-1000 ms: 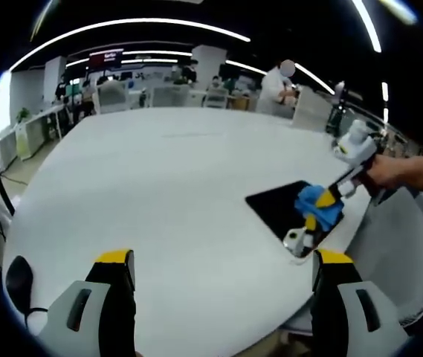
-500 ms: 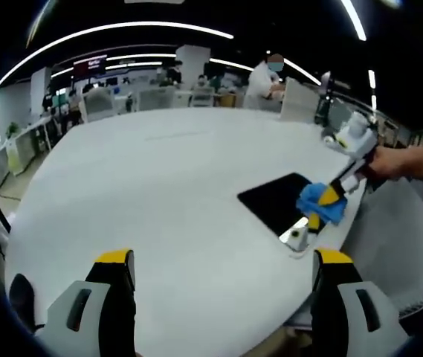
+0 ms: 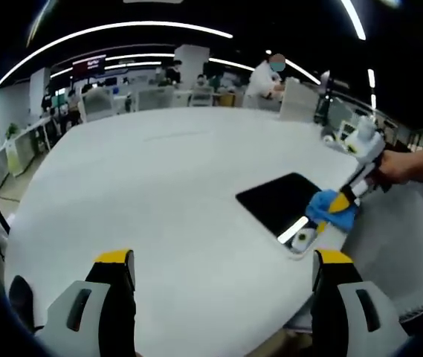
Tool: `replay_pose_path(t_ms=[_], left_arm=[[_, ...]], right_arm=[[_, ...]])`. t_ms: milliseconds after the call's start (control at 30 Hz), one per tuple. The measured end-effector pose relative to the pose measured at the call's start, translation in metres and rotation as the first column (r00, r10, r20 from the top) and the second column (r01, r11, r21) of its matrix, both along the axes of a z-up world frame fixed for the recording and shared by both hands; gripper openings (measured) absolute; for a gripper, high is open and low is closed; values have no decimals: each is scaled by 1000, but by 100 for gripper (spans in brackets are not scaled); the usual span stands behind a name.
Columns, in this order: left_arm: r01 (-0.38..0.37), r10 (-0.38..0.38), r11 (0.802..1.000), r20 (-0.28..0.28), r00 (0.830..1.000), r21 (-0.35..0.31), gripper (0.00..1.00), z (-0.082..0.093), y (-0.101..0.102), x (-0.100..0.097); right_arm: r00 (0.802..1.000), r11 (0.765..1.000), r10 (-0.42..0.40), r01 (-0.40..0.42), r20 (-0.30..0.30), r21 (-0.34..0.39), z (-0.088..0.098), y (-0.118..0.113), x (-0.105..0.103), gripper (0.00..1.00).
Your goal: Wipe the mirror surface with the cleaning cloth until all visible marks leave the cleaned area.
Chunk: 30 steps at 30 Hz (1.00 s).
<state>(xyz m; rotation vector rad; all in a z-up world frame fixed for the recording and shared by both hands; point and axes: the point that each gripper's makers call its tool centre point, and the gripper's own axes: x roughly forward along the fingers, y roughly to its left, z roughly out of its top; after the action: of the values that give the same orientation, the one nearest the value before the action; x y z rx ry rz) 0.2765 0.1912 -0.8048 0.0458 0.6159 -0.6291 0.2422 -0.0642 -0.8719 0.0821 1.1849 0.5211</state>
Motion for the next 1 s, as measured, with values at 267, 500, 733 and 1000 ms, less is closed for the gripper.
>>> replay_pose_path(t_ms=[267,500,733,1000], left_arm=[[-17,17,1000,-3,1000,-3,99,0,-2,4],[-20,20,1000,-4,1000,-8,99,0,-7,4],[-23,23,1000,-8,1000,-1,99,-1,-10,-1],[-49,49,999,-11,999,-20,99,-1,-16,-1]], right_arm=[[1000,1000,22,-22,-13,8,1,2,-7,0],[999,999,40,-40,5,8,1,2,-6,0],[999,999,50,-50,-7,21,1,2,-7,0],[999,998,54,-54,-5,24,1,-5,-8,0]])
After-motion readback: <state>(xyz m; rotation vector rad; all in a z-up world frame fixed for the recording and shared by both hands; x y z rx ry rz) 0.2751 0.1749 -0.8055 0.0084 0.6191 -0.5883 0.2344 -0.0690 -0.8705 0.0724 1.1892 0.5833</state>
